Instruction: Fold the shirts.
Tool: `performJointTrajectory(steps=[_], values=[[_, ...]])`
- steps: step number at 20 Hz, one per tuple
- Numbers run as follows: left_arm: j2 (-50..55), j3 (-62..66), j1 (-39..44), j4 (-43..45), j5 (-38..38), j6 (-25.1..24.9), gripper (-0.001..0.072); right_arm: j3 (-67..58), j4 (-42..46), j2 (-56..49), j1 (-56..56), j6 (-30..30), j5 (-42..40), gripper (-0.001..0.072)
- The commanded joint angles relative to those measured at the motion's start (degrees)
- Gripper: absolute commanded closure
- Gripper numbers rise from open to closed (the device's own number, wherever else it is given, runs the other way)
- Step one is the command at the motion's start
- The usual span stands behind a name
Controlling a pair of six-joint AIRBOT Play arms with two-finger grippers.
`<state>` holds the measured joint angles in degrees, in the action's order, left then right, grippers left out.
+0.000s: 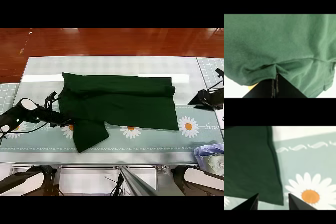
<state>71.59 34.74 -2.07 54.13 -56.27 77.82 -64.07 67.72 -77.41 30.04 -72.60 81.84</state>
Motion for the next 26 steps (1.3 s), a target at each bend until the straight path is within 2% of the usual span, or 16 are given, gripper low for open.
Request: performJointTrajectory(steps=[1, 2, 6, 8, 10, 12, 13, 15, 17, 19, 21, 23, 26], values=[[-0.74, -0.02, 0.2, 0.0, -1.55, -0.66, 0.0679, 7.5, -0.81, 1.84, 3.15, 0.55, -0.31, 0.0172], [-0.81, -0.02, 0.2, -0.09, -1.55, -0.68, 0.068, 10.95, -3.87, 1.99, 4.35, 1.38, -0.33, 0.0109], [-0.83, -0.02, 0.2, -0.17, -1.49, -1.27, 0.068, 17.73, -5.25, 1.99, 4.35, 2.99, -2.78, 0.0115], [-0.83, 0.0, 0.2, -0.2, -1.16, -1.29, 0.068, 19.67, -5.75, 1.99, 3.28, 2.82, -6.67, 0.0136], [-0.83, 0.0, 0.2, -0.22, -1.14, -1.68, 0.068, 21.22, -5.77, 1.97, 0.76, 1.25, -10.4, 0.0138], [-0.83, 0.0, 0.2, -0.24, -1.05, -1.68, 0.068, 23.1, -1.97, 1.97, -2.51, -1.62, -14.34, 0.0138], [-0.83, 0.0, 0.2, -0.24, -0.74, -1.66, 0.068, 23.78, -1.62, 1.97, -3.96, -2.67, -16.46, 0.0161], [-0.83, 0.0, 0.2, -0.22, 0.57, -1.66, 0.068, 23.85, -1.99, 1.99, -6.29, -4.04, -19.21, 0.0366], [-0.83, 0.57, 0.17, -0.2, 1.4, -1.68, 0.0679, 23.19, -2.97, 1.99, -7.06, -4.35, -18.99, 0.0687], [-1.55, 3.69, 0.17, -0.17, 1.42, -1.79, 0.068, 19.37, -4.04, 2.1, -6.6, -4.33, -15.74, 0.0696], [-3.43, 9.86, 0.11, -0.15, 1.68, -2.4, 0.068, 12.66, -8.72, 3.85, -6.58, -1.46, -14.14, 0.0696], [-4.35, 18.95, -0.17, -0.5, 1.64, -2.36, 0.0679, 6.19, -15.06, 5.51, -6.93, -0.04, -17.51, 0.0697], [-1.6, 30.47, -0.11, -0.63, 1.79, -5.01, 0.0679, -1.84, -13.09, 3.54, -9.64, -2.62, -25.66, 0.0697]])
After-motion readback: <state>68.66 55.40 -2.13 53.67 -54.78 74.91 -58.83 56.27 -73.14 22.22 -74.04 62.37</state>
